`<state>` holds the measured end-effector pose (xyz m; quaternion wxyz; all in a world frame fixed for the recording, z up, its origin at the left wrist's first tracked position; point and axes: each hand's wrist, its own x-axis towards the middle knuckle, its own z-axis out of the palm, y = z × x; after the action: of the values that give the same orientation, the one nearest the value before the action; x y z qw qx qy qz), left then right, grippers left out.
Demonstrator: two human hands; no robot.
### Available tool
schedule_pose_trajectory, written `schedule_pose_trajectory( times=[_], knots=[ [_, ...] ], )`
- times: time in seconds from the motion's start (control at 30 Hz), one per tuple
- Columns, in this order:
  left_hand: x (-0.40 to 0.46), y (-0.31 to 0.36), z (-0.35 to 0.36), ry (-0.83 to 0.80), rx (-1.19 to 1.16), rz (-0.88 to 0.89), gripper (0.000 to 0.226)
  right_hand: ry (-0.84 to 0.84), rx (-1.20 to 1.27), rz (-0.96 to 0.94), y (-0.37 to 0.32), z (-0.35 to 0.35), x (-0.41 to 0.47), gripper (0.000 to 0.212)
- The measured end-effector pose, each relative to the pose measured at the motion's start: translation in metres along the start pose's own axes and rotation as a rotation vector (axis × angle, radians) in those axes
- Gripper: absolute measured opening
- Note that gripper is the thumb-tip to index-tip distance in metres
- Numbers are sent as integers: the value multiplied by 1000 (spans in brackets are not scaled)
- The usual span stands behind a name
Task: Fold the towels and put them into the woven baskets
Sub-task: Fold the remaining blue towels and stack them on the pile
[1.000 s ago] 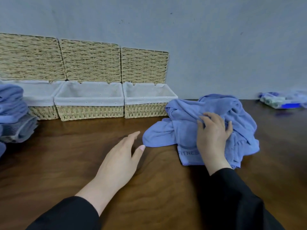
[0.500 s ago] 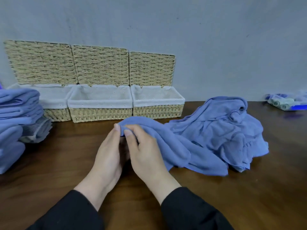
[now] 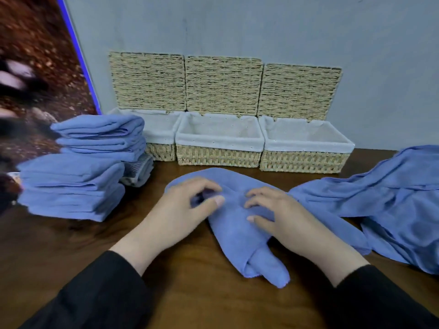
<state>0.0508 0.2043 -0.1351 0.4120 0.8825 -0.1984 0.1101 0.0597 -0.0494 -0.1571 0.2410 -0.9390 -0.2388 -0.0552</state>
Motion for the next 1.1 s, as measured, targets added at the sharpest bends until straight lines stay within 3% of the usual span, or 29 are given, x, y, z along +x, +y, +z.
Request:
schedule_pose_trajectory(
  times=[0.07,0.13,0.17,0.27,0.43,0.57,0.63,0.73,0.77,0.83,0.87,0.97,1.03,1.1],
  knots=[
    [-3,4,10,-358,124,4,55,117,25,-6,2,0,3,5],
    [-1,-4,20,-448,283,-26,71,188,60,12,-3,1,6,12],
    [2,-7,24,-401,305,-16,64,234,96,32,-5,0,7,13],
    [10,-8,30,-141,224,96,7,366,197,95,-14,-3,8,15],
    [18,-15,28,216,157,97,8,356,325,143,-27,0,8,19],
    [17,-14,26,169,-130,-131,13,341,363,131,-36,5,8,13],
    [19,-11,24,108,-343,-212,16,246,320,100,-37,2,5,6],
    [20,-8,23,78,-607,-282,17,47,105,87,-41,1,3,39],
    [19,-6,23,77,-669,-297,17,91,32,62,-40,4,4,37],
    [15,-4,20,3,-710,-300,25,279,-20,38,-39,7,8,15],
    [12,-3,19,-88,-659,-287,40,348,-6,72,-38,6,9,5],
    [4,11,26,-264,-208,-203,82,367,174,194,-35,2,12,13],
    [3,16,33,-135,40,-151,72,409,257,217,-36,-2,11,20],
    [6,10,29,92,14,-165,59,483,302,263,-38,-8,9,27]
  ],
)
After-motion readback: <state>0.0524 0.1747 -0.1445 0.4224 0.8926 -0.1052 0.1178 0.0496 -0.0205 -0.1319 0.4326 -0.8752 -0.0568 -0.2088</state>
